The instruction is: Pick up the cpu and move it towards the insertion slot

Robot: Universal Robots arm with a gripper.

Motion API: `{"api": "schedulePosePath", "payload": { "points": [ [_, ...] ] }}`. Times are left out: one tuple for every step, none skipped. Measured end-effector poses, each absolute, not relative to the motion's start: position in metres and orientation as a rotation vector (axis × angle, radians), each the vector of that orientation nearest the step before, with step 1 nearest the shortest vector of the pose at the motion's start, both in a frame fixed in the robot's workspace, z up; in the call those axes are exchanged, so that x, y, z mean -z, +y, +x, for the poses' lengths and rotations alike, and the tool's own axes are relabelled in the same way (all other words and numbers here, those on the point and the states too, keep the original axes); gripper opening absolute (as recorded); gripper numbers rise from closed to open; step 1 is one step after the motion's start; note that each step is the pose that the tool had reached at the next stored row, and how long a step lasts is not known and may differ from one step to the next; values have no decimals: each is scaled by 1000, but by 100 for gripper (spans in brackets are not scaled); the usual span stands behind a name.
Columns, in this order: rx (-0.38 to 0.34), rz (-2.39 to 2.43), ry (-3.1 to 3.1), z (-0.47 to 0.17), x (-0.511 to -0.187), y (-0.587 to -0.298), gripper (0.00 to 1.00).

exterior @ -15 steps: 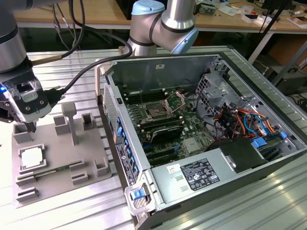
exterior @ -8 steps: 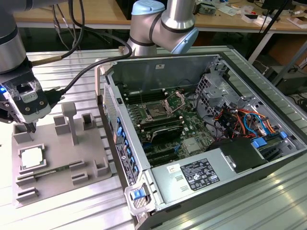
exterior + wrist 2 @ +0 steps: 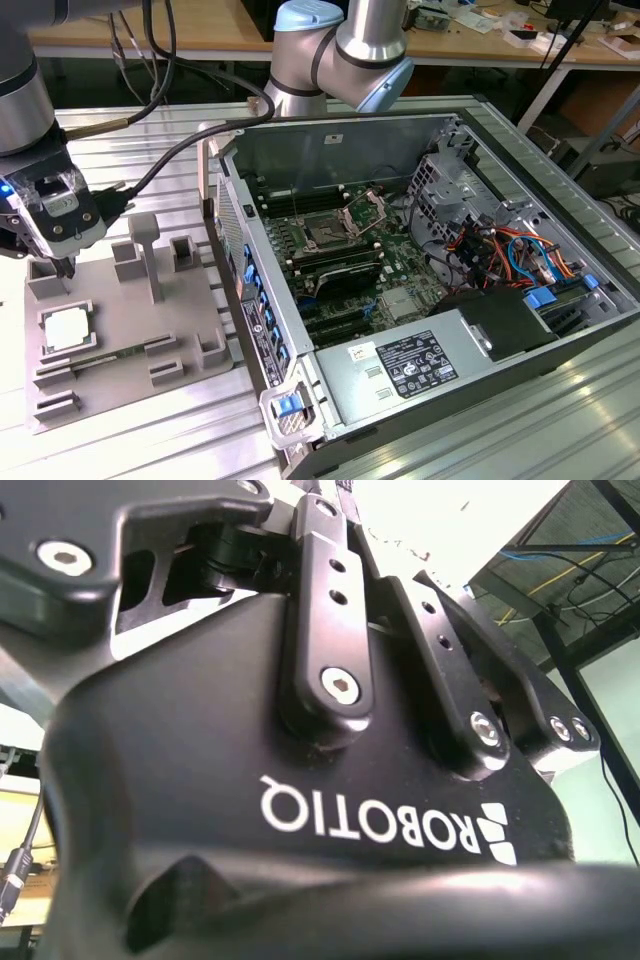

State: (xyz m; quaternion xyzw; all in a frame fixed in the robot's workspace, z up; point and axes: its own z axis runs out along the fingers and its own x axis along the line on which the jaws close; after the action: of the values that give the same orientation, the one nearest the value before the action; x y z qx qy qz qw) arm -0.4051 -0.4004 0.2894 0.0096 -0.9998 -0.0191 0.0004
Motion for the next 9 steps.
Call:
{"api": "schedulePosePath", "payload": {
  "points": [
    [60, 30, -3140, -405, -289, -400, 11],
    [60, 30, -3140, -405, -289, -400, 11],
    [60, 30, -3140, -405, -289, -400, 11],
    [60, 30, -3140, -405, -289, -400, 11],
    [60, 30, -3140, -405, -288, -400, 11],
    [60, 30, -3140, -405, -288, -400, 11],
    [60, 30, -3140, -405, -288, -400, 11],
    [60, 30, -3140, -406, -287, -400, 11],
    [60, 30, -3140, -406, -287, -400, 11]
  ]
}}
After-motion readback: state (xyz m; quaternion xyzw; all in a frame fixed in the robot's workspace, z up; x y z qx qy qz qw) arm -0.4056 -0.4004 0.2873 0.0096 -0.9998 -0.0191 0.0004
